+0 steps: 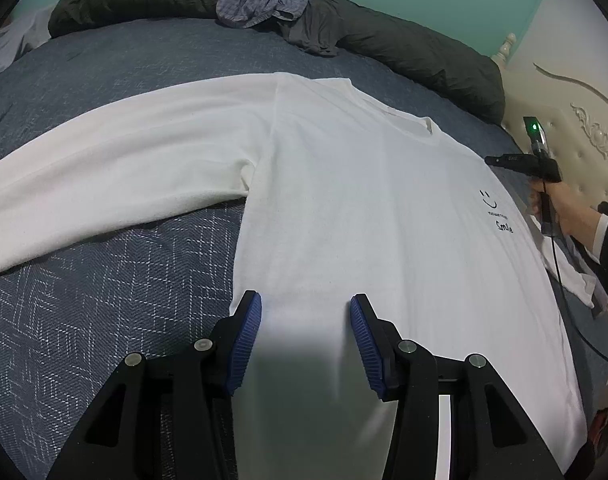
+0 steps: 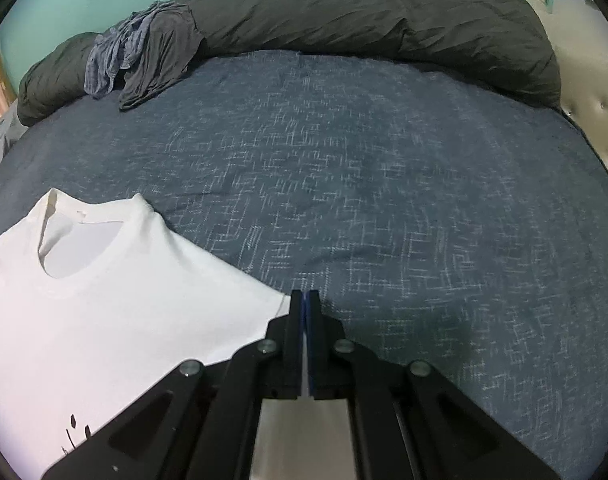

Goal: Fold clothes

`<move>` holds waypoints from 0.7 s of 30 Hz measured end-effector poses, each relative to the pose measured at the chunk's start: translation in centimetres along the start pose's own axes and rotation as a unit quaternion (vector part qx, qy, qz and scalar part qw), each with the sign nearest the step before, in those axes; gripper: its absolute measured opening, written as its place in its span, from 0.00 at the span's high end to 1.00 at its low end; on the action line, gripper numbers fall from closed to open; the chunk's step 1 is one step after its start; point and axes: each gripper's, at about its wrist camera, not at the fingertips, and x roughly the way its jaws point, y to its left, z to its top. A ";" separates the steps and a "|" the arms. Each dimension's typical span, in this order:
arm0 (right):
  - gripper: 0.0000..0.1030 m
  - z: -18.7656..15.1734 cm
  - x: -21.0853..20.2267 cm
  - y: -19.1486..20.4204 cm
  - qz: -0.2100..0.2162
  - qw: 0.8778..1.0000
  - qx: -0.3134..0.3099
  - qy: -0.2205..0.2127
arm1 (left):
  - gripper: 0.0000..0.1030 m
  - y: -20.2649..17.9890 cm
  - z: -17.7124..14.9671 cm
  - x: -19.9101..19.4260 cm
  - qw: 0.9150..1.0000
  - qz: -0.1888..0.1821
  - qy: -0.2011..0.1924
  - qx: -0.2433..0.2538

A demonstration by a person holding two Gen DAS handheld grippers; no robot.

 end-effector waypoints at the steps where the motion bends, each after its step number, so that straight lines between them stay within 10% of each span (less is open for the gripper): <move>1: 0.99 -0.1 0.2 -0.1 0.001 1.000 -0.002 0.003 | 0.51 0.0 0.0 0.0 1.000 -0.001 0.000 -0.001; 6: 0.96 -0.3 -1.2 -1.4 0.036 0.999 0.023 -0.018 | 0.51 0.1 0.0 0.0 1.000 -0.003 0.000 -0.003; 10: 0.72 -1.0 -2.6 -3.9 0.030 0.998 0.059 -0.024 | 0.51 0.0 -0.1 -0.1 1.000 0.000 -0.001 0.000; 18: 0.72 -2.3 -1.9 -3.4 0.039 0.999 0.030 0.010 | 0.51 0.2 -0.1 -0.2 1.000 -0.004 0.000 -0.003; 21: 0.94 -2.7 -1.3 -3.2 0.033 0.999 0.027 0.018 | 0.51 0.2 -0.1 -0.2 1.000 -0.005 0.000 -0.005</move>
